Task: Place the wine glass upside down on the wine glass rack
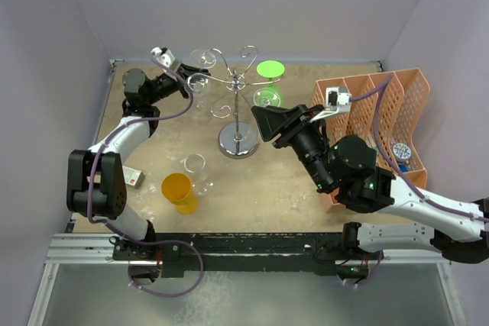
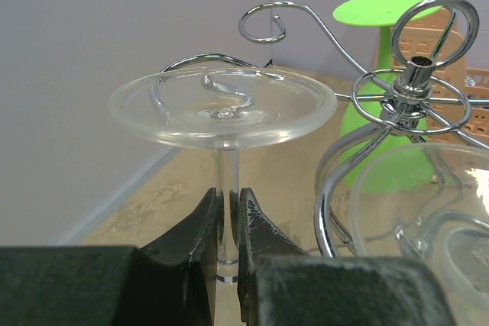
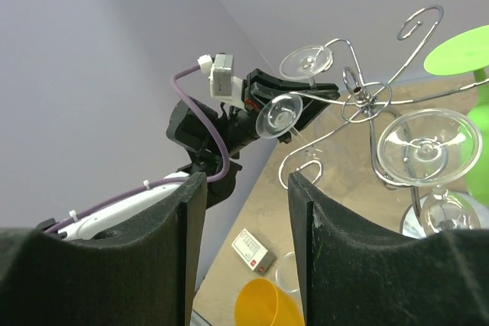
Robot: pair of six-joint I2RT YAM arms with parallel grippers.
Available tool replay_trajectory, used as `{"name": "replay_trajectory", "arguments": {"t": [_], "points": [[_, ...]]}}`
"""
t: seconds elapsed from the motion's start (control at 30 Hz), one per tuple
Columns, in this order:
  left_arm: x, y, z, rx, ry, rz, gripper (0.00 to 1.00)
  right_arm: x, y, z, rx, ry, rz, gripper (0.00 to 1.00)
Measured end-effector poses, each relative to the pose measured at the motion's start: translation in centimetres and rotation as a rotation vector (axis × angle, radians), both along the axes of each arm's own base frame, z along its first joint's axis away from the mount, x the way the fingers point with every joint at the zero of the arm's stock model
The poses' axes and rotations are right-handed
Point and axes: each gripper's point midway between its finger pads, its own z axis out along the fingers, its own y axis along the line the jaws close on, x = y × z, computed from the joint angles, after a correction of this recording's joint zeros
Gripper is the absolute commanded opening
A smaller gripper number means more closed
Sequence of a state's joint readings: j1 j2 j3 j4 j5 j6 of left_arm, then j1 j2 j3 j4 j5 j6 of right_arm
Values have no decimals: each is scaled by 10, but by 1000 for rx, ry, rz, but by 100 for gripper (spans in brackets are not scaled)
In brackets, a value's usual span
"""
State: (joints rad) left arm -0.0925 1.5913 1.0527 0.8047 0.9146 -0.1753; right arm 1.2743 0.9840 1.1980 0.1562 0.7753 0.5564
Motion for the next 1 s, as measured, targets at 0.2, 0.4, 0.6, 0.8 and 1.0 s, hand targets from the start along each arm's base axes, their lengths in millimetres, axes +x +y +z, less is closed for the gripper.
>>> {"name": "replay_trajectory", "arguments": {"t": [0.2,0.4,0.6,0.8,1.0], "points": [[-5,0,-1,18,-2,-52,0,2,6,-5,-15,6,0,49],[-5,-5,2,33,-8,-128,0,4,10,-6,-23,11,-8,49],[-7,-10,0,23,10,-185,0,6,9,-7,-19,17,-23,49],[-7,-15,3,6,2,-216,0,7,9,-7,-17,20,-26,49],[-6,-27,9,-25,-19,-260,0,8,7,-7,-15,25,-37,49]]}}
